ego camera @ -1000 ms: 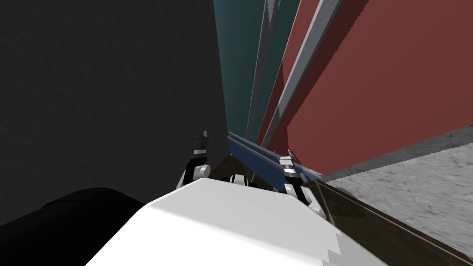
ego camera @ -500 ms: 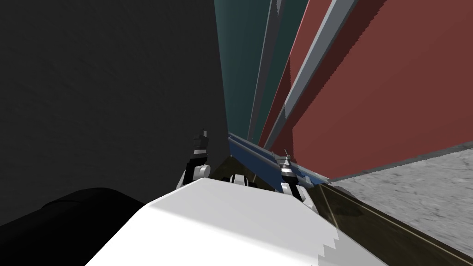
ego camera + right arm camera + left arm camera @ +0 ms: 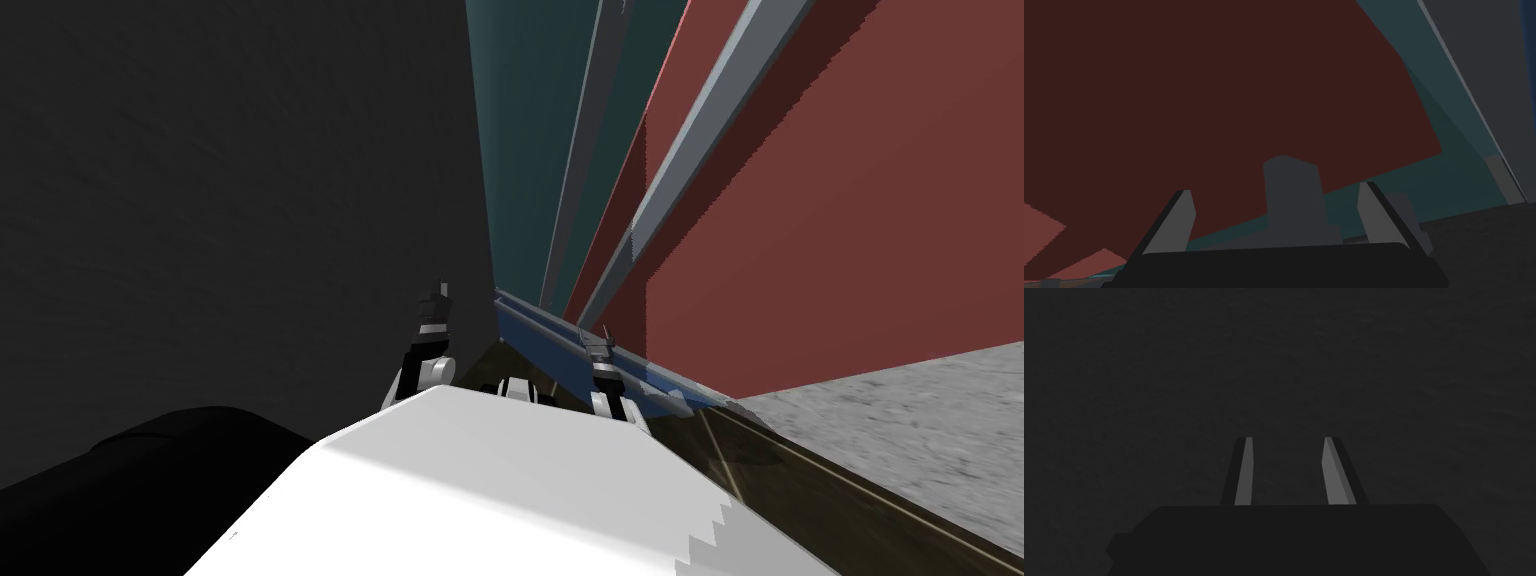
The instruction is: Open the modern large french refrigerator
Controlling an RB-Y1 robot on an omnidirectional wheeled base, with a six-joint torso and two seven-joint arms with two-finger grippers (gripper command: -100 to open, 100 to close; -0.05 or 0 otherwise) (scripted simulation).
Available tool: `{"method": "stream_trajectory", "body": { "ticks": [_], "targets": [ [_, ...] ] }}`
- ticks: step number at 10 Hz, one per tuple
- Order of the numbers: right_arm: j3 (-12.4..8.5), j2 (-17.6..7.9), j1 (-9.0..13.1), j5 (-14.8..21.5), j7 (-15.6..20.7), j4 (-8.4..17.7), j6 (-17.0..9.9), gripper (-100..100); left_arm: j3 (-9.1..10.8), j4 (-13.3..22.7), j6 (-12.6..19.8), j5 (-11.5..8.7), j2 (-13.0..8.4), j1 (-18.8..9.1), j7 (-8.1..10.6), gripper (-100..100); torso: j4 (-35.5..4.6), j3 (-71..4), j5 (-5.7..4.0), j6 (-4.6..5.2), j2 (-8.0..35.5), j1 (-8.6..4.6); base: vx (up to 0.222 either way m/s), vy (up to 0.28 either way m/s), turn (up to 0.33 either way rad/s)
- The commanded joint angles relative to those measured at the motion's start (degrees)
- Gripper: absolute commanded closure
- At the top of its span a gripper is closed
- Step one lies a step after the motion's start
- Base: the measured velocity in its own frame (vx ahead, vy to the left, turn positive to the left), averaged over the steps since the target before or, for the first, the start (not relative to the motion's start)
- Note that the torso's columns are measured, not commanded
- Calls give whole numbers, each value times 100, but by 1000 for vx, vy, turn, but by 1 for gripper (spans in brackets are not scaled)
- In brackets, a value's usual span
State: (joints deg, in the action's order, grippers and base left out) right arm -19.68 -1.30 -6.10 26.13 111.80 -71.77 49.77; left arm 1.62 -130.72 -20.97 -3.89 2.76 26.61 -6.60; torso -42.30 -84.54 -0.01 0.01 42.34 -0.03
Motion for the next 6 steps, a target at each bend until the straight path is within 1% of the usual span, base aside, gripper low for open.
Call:
{"method": "stream_trajectory", "body": {
  "ticks": [1,2,3,5,6],
  "targets": [
    [-7,397,28,50,120,14,2,-100,0,0,0,0,0,0,0,0,-1,1,-1,0,2,-3,15,15,-1],
    [-5,315,13,41,99,8,15,-100,0,0,0,0,0,0,0,0,-1,2,-1,0,3,-4,6,7,1],
    [2,260,118,58,24,-83,-184,-100,0,0,0,0,0,0,0,0,-1,1,-1,0,1,-5,11,17,0],
    [6,204,205,70,-41,-149,-340,-100,0,0,0,0,0,0,0,0,3,-7,2,-1,-12,7,27,22,0],
    [0,210,190,63,-22,-116,-280,-100,0,0,0,0,0,0,0,0,3,-7,1,-1,-11,5,7,9,-10]
  ]
}}
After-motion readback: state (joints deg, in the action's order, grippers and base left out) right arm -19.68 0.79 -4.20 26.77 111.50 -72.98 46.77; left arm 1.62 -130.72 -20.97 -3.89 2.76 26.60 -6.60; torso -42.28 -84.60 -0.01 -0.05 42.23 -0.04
